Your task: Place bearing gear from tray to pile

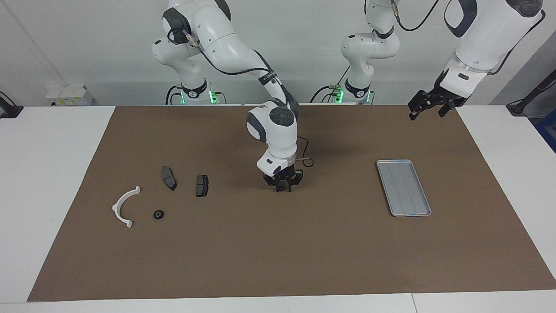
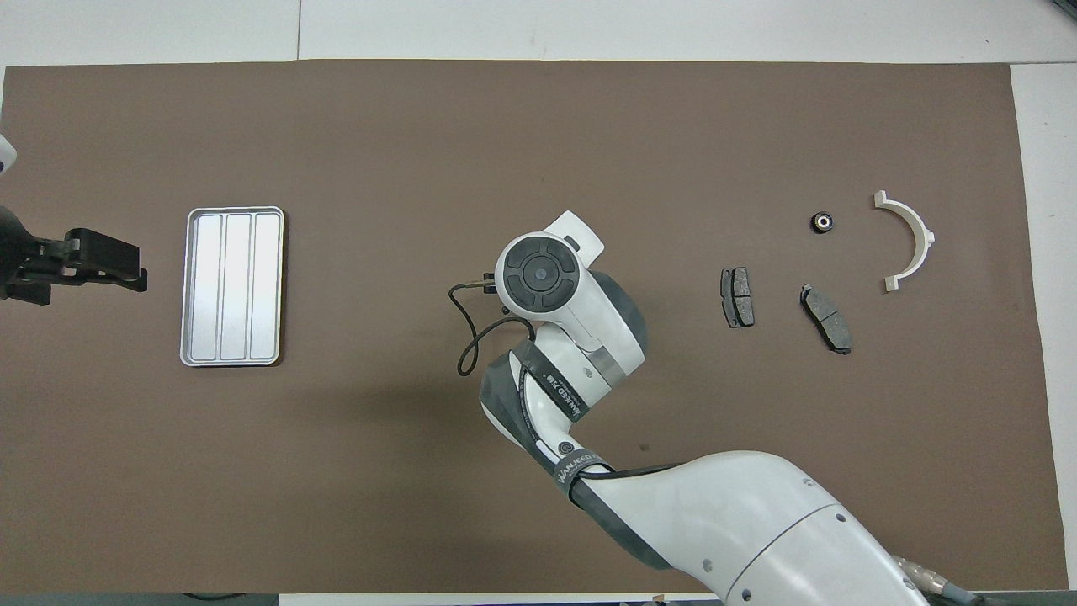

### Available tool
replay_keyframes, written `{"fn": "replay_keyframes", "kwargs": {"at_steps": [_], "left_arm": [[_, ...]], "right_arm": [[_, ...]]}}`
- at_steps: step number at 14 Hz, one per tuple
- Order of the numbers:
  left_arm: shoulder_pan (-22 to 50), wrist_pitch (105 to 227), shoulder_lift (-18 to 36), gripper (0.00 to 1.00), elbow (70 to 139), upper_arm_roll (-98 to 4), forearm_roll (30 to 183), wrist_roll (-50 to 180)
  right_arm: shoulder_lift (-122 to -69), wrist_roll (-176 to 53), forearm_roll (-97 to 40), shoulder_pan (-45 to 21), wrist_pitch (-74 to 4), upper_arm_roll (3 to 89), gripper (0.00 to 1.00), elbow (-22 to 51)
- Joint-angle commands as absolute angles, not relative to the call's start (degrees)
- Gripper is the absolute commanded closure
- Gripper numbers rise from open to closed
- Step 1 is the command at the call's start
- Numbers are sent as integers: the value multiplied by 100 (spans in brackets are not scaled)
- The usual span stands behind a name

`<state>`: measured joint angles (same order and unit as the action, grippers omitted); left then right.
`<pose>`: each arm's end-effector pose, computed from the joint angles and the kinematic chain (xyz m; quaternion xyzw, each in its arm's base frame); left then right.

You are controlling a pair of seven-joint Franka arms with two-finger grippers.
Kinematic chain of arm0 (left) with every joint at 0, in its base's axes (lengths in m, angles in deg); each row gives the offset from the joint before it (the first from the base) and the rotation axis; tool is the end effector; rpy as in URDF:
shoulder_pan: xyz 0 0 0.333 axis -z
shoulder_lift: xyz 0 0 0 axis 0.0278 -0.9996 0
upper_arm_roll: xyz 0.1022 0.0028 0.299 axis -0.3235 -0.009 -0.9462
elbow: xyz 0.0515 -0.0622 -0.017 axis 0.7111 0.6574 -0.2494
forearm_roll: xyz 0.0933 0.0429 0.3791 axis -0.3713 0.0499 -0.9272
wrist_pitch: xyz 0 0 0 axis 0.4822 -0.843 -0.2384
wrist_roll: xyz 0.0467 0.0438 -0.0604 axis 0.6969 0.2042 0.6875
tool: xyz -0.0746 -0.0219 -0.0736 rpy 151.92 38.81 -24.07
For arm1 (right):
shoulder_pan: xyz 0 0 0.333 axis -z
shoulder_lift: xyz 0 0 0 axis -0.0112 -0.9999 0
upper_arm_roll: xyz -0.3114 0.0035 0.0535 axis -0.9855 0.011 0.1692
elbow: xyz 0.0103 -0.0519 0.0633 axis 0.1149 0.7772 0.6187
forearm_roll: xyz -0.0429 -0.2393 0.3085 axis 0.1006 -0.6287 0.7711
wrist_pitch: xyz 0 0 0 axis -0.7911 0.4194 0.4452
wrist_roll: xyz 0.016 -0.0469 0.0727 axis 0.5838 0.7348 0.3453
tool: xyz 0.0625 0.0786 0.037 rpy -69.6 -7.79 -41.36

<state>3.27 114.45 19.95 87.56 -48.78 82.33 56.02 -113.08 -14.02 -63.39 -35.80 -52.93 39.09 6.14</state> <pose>0.5410 -0.0335 0.6133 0.9989 0.0279 -0.0368 0.0059 0.5688 0.4022 0.2905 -0.9975 0.0116 -0.0676 0.0192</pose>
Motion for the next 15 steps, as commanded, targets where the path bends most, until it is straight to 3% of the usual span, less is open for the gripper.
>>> {"fn": "replay_keyframes", "kwargs": {"at_steps": [1,6,9,15], "left_arm": [[256,11753,2231,0,9158,-4829,8136,5530],[256,11851,2389,0,9458,-4829,8144,5530],[256,11781,2363,0,9405,-4838,8144,5539],[273,11798,2337,0,9352,-4838,8180,5539]], "right_arm": [[-11287,-1408,-6343,-3536,-5252,3932,100,605],[-11156,-2154,-6414,-3098,-4674,3915,100,272],[-10840,-3285,-6343,-2378,-4172,3924,100,-18],[-10715,-5738,-6291,-778,-4188,3932,100,78]]}}
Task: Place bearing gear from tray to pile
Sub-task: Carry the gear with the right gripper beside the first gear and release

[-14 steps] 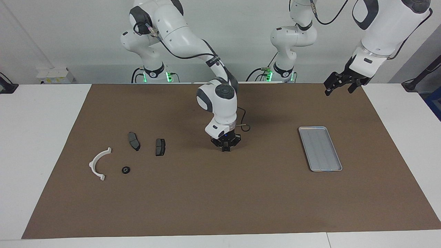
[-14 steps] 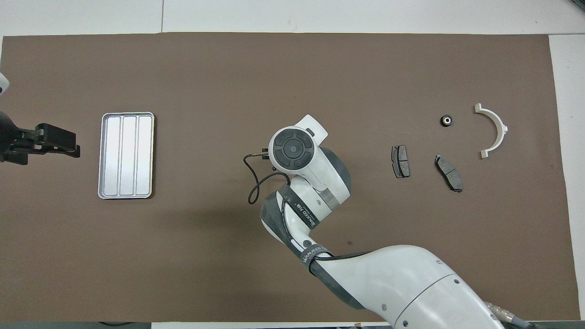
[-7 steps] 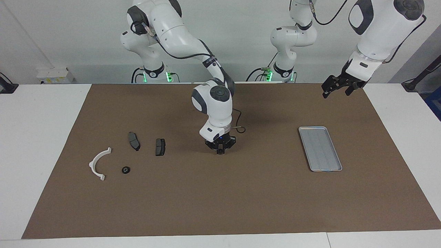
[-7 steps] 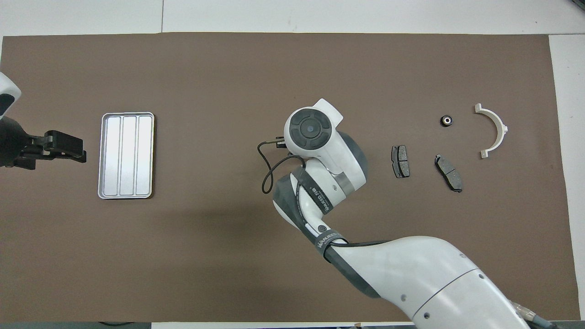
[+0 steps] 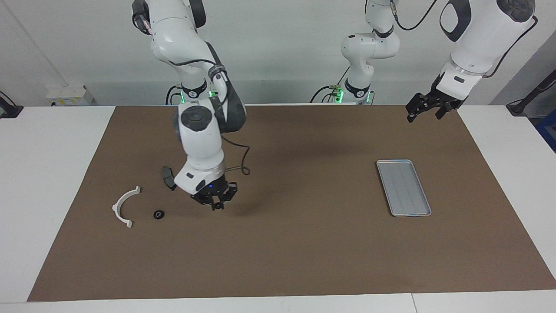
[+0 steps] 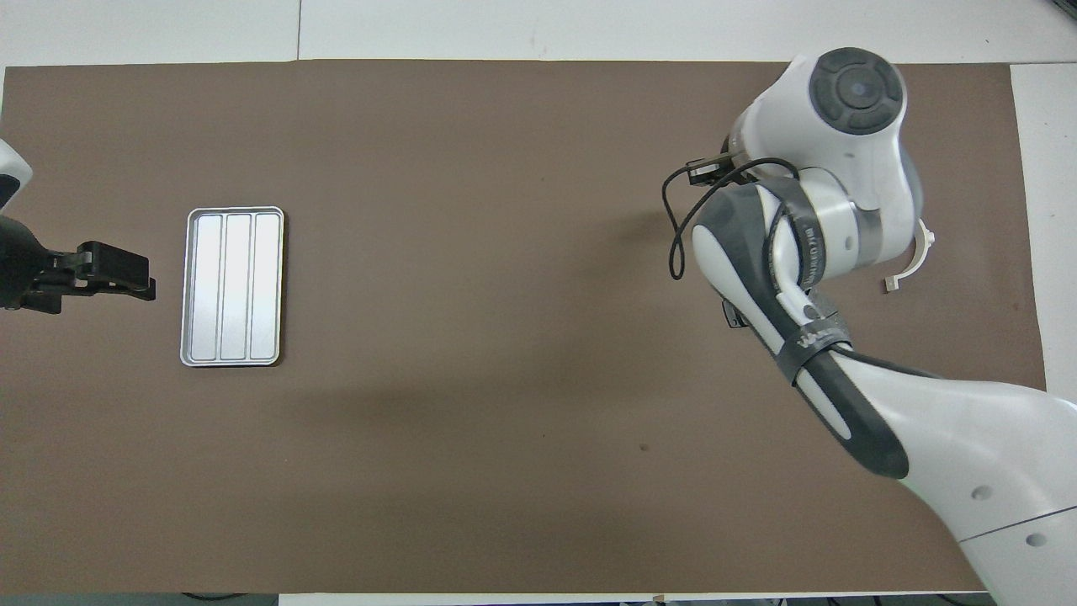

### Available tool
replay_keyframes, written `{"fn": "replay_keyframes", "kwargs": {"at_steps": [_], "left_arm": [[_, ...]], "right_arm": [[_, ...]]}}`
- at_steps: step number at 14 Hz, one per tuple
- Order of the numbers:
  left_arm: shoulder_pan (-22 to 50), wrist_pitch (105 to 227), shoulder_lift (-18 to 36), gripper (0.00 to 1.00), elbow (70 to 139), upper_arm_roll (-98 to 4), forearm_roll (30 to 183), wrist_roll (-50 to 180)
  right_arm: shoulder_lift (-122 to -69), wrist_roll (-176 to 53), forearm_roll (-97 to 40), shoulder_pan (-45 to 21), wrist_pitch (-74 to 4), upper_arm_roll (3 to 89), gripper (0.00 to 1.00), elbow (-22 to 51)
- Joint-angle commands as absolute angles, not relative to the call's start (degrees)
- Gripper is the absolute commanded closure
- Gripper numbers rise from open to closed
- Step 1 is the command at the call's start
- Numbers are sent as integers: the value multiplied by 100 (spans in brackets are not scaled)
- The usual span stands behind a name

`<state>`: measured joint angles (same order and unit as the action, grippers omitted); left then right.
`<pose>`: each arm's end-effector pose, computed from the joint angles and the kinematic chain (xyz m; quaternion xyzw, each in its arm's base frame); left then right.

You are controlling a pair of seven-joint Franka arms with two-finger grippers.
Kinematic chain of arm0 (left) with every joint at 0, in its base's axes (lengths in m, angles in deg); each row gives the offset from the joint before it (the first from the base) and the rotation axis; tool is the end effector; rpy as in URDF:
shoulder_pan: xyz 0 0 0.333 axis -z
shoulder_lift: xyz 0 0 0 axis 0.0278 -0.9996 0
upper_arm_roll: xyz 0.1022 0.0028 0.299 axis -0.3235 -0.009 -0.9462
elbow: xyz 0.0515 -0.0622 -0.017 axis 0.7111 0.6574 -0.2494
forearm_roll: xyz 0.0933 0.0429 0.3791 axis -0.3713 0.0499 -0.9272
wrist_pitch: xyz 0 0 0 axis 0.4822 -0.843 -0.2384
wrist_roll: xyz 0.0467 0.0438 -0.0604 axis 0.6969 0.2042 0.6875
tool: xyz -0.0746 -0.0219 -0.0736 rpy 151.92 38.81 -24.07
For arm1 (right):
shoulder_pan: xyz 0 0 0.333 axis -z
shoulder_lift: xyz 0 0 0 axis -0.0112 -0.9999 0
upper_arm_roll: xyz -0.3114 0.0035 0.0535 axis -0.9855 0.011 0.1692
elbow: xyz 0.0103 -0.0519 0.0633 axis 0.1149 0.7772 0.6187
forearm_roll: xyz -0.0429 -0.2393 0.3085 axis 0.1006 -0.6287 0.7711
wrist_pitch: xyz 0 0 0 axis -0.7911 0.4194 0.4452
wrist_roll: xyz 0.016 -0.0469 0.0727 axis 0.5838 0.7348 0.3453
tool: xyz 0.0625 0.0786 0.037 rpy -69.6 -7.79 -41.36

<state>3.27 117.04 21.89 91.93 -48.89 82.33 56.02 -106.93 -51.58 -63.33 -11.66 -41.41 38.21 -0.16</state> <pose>0.5334 -0.0322 0.5995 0.9989 0.0293 -0.0354 0.0056 0.6900 0.1244 0.3972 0.9925 0.0923 0.0765 0.0252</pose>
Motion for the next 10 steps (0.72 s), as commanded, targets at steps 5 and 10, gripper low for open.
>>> {"fn": "replay_keyframes", "kwargs": {"at_steps": [5,10], "left_arm": [[291,11754,2328,0,9352,-4680,8188,5582],[265,11807,2319,0,9335,-4759,8188,5600]], "right_arm": [[-10689,-6014,-6255,-424,-4495,3924,100,595],[-10680,-6032,-6264,-398,-4767,3924,100,947]]}}
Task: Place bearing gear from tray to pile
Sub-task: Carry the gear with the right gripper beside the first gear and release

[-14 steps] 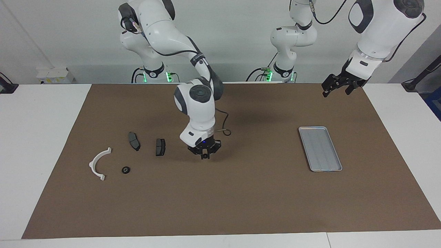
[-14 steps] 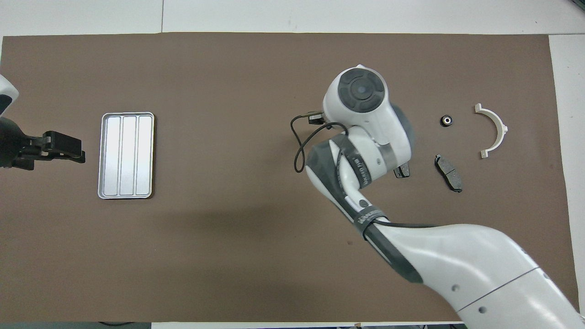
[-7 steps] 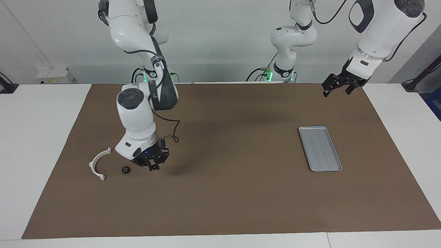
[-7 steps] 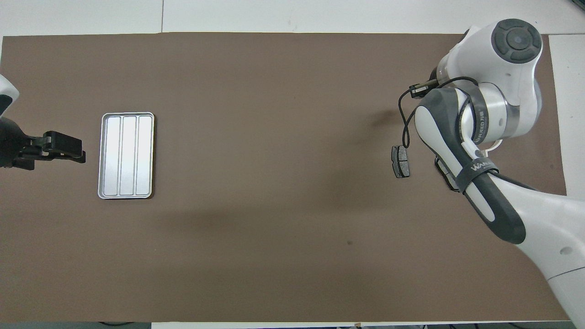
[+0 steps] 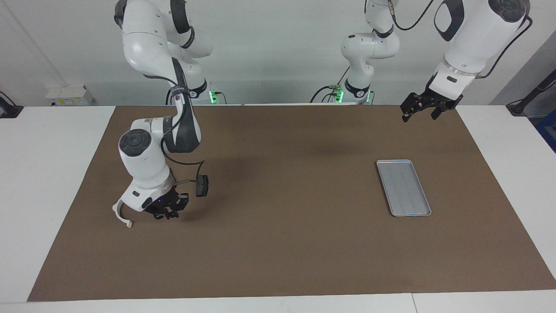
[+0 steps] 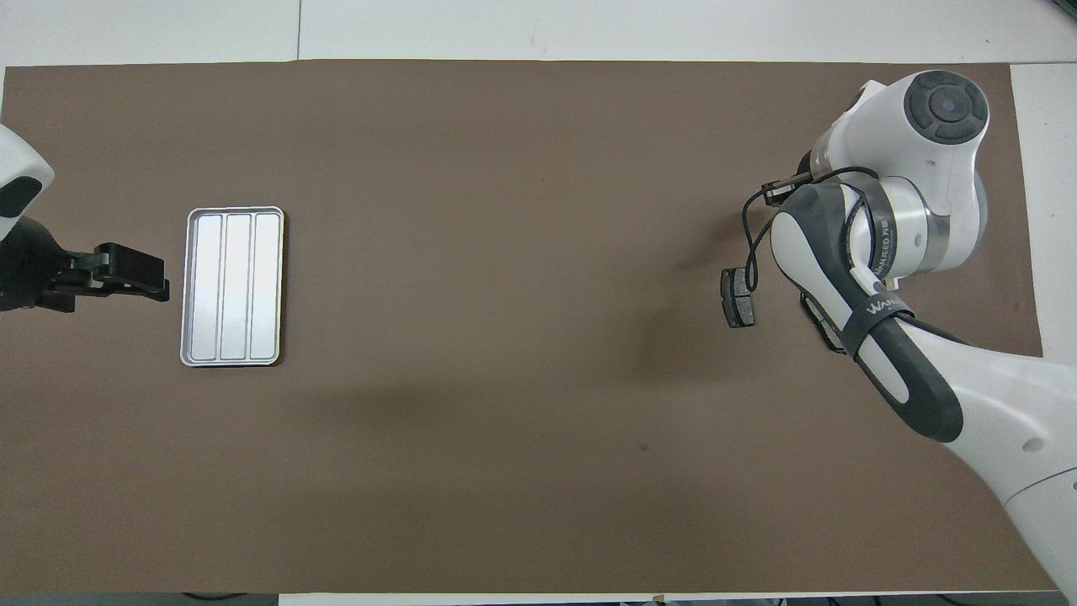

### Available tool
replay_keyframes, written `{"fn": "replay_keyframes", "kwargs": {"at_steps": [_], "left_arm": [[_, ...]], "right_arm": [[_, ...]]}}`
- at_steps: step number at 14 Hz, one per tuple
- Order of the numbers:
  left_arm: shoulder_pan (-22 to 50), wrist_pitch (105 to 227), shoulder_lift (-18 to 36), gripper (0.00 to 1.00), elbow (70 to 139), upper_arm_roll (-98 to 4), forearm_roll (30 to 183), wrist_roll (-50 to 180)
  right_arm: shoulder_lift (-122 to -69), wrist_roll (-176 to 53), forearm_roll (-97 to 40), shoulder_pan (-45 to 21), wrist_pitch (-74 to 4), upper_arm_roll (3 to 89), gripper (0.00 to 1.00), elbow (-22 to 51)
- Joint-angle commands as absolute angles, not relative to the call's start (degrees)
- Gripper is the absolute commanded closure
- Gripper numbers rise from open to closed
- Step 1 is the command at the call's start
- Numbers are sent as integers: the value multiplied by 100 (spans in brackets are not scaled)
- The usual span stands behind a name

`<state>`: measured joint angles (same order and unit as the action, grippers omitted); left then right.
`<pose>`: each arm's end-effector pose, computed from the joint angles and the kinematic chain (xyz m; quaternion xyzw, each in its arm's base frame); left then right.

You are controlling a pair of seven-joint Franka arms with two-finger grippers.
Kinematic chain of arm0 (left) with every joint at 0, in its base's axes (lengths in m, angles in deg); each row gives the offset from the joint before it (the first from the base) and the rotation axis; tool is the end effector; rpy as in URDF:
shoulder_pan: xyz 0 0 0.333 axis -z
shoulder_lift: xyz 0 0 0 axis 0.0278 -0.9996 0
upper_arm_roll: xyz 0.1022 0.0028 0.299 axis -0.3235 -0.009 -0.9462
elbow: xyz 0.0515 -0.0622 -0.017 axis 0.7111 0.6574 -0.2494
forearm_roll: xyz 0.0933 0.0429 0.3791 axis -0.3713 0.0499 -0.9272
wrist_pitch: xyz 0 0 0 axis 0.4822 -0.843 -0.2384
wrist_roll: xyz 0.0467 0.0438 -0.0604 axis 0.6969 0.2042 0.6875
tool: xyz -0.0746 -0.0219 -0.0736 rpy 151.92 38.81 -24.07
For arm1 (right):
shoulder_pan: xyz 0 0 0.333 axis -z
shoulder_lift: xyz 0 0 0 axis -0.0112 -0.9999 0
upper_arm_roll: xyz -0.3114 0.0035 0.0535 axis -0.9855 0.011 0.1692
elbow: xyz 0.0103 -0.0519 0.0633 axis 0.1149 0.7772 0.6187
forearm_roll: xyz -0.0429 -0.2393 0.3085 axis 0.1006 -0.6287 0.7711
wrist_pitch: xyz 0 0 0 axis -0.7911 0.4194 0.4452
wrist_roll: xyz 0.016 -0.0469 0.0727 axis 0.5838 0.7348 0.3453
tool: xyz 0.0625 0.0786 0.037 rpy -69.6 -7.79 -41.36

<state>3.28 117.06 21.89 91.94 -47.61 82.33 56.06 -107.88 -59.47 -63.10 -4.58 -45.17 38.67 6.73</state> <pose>0.5326 -0.0445 0.5995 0.9992 0.0185 -0.0353 0.0046 0.6813 0.0426 0.3351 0.9934 0.1047 0.0373 0.0287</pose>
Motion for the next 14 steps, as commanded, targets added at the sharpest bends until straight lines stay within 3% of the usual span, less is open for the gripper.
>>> {"fn": "replay_keyframes", "kwargs": {"at_steps": [1,14], "left_arm": [[265,11815,2319,0,9308,-4776,8188,5592],[265,11983,2275,0,9229,-4767,8162,5539]], "right_arm": [[-10672,-6032,-6264,-398,-4908,3924,100,1105],[-10619,-6225,-6264,-345,-5234,3924,100,1642]]}}
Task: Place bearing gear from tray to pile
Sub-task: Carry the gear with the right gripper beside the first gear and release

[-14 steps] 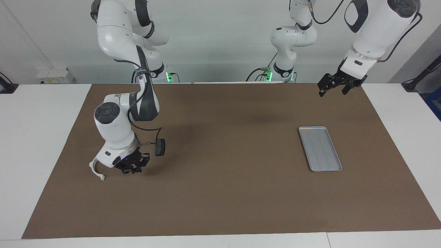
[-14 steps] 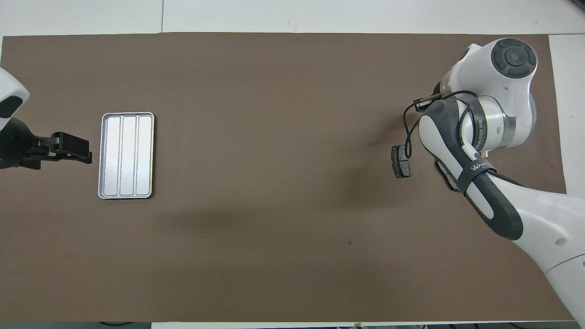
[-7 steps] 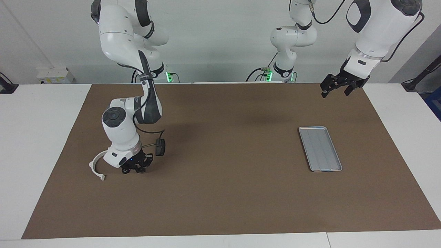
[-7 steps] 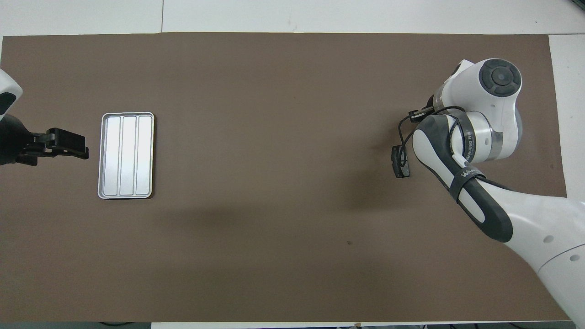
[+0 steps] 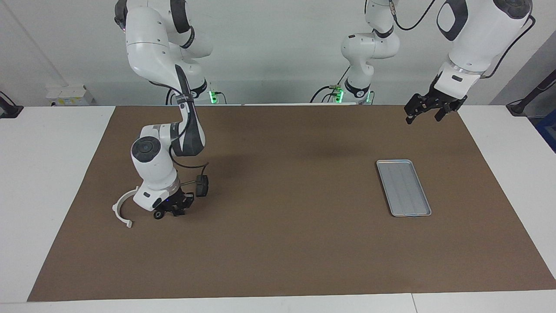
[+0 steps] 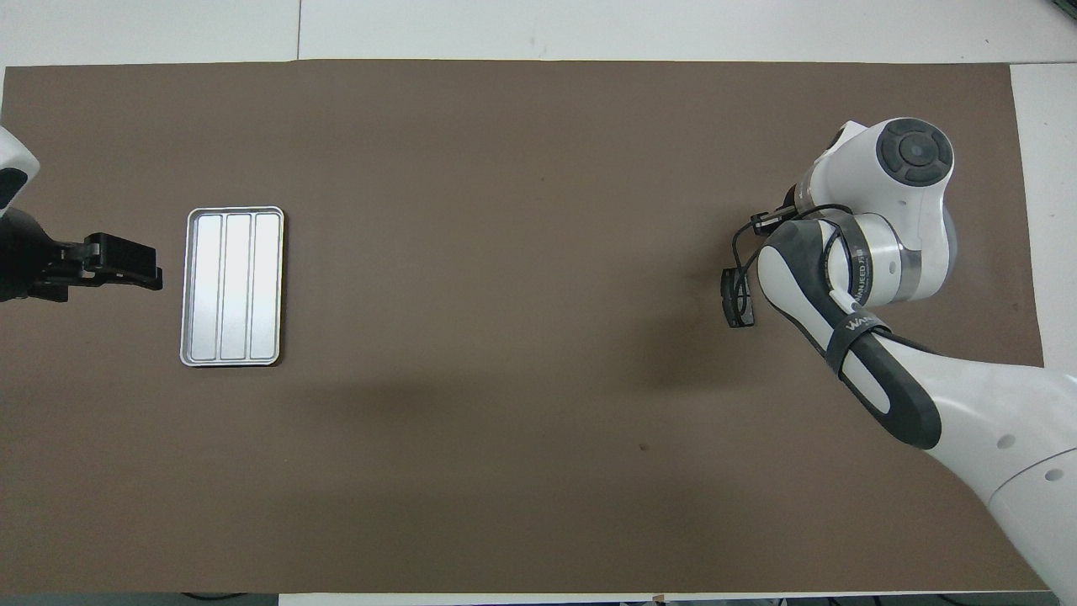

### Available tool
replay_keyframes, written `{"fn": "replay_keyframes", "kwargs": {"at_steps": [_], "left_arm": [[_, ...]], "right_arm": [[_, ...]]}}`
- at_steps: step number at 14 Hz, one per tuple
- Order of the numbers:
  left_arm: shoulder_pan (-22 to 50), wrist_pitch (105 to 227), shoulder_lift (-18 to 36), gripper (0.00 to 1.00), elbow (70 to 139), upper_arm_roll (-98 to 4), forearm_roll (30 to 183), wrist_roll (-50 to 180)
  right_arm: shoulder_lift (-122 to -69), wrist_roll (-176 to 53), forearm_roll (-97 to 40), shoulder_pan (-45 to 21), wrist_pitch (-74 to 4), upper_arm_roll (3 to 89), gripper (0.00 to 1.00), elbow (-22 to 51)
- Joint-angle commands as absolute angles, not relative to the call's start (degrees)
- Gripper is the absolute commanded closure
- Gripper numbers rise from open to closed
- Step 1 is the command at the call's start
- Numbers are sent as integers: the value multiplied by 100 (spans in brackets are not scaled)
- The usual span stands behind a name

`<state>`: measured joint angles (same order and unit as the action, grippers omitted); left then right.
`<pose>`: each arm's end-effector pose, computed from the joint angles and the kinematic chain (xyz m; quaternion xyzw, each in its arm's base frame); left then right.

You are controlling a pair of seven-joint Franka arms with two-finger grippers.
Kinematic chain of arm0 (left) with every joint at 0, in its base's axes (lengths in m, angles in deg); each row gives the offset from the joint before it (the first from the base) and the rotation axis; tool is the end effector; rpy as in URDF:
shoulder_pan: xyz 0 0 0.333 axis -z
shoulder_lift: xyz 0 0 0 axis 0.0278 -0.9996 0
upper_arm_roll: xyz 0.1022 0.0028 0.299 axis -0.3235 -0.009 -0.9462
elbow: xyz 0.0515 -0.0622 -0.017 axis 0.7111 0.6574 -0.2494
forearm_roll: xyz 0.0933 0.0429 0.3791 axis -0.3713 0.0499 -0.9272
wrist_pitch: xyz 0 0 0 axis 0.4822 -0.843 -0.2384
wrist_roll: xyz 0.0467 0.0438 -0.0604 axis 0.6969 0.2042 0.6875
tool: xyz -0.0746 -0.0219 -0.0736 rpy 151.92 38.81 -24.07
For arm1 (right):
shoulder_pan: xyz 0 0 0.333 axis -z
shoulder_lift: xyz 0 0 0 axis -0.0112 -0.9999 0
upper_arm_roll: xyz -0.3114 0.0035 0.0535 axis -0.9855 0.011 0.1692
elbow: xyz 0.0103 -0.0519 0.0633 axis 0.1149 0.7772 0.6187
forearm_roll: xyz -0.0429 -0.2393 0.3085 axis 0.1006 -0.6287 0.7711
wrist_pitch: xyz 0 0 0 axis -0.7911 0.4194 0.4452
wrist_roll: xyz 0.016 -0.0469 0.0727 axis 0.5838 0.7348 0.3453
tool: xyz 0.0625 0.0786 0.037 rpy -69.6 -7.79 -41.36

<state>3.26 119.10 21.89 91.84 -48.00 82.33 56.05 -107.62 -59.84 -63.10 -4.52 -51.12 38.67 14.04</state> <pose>0.5369 -0.0408 0.6032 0.9996 0.0221 -0.0167 0.0067 0.6584 0.0413 0.2902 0.9932 0.1103 0.0277 0.0262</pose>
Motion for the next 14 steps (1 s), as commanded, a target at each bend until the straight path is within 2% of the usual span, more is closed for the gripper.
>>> {"fn": "replay_keyframes", "kwargs": {"at_steps": [1,2,3,7,10,14], "left_arm": [[256,11974,2275,0,9229,-4767,8162,5539],[264,11948,2275,0,9203,-4767,8162,5539],[265,11939,2275,0,9185,-4767,8162,5539],[265,11965,2267,0,9185,-4767,8162,5547],[265,11965,2267,0,9185,-4767,8153,5547],[265,11965,2275,0,9185,-4767,8153,5547]], "right_arm": [[-10628,-6199,-6264,-354,-5243,3924,43,1616],[-10619,-6129,-6264,-354,-5234,3924,10,1590],[-10610,-6067,-6264,-371,-5182,3924,0,1529],[-10400,-5620,-6264,-503,-4927,3950,0,1256],[-10040,-5312,-6247,-521,-4822,3985,0,1256],[-9224,-5285,-6220,-512,-3806,4003,0,1011]]}}
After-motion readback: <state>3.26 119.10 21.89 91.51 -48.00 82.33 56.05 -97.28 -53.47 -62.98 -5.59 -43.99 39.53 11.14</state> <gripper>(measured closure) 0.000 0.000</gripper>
